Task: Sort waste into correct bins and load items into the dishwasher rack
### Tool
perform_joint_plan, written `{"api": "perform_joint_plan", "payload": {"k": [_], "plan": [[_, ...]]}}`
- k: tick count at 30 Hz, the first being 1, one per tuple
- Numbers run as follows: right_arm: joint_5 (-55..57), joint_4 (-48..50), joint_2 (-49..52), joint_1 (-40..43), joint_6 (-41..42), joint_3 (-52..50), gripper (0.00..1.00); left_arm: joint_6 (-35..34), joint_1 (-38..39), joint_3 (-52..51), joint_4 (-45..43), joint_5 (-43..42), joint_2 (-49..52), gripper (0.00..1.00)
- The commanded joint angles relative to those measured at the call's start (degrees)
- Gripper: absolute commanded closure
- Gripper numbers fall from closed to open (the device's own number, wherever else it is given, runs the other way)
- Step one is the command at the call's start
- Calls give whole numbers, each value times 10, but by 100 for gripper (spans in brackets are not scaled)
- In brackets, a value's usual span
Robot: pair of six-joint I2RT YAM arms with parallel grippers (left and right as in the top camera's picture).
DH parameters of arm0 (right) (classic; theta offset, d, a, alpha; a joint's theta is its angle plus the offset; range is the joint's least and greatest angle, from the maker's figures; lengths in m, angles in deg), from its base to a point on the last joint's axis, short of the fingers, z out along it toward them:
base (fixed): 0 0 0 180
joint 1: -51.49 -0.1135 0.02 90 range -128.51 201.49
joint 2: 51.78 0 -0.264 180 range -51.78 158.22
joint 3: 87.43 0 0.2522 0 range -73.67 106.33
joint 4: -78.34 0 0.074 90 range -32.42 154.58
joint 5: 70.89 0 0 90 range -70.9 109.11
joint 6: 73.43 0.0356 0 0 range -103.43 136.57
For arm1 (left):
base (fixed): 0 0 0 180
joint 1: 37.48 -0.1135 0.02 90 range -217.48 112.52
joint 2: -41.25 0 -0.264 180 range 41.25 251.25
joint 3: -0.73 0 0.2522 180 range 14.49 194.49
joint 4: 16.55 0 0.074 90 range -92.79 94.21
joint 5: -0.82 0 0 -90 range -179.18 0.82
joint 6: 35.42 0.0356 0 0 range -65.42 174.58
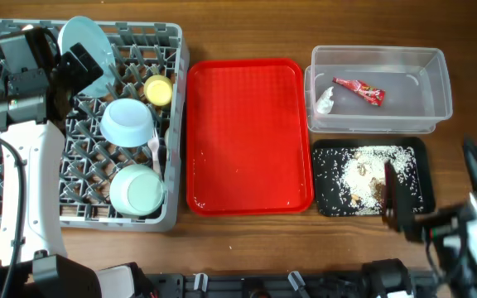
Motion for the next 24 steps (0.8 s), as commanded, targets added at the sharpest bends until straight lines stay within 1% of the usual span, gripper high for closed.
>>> {"api": "perform_joint_plan", "payload": {"k": [1,4,5,6,8,10,16,20,22,24], "plan": [[5,71,-98,33,-9,-122,0,-7,-1,-2,-2,-3,-10,0],[-31,231,-148,54,-9,-251,0,-7,-1,-2,-2,-3,-10,0],[-43,297,-157,56,-9,-295,0,-7,-1,-2,-2,-3,-10,0],[-61,387,-165,56,-7,-359,0,-7,-1,-2,-2,-3,-10,0],[-66,474,-172,56,15,-432,0,-7,-1,-2,-2,-3,-10,0],[-66,511,-172,56,32,-484,0,-7,-1,-2,-2,-3,-10,0],[-75,489,-172,56,35,-561,0,-7,-1,-2,-2,-3,-10,0],[-85,400,-172,56,35,-560,0,-7,-1,-2,-2,-3,-10,0],[-85,307,-172,56,35,-560,0,-7,-1,-2,-2,-3,-10,0],[-80,310,-163,56,33,-559,0,-7,-1,-2,-2,-3,-10,0]]}}
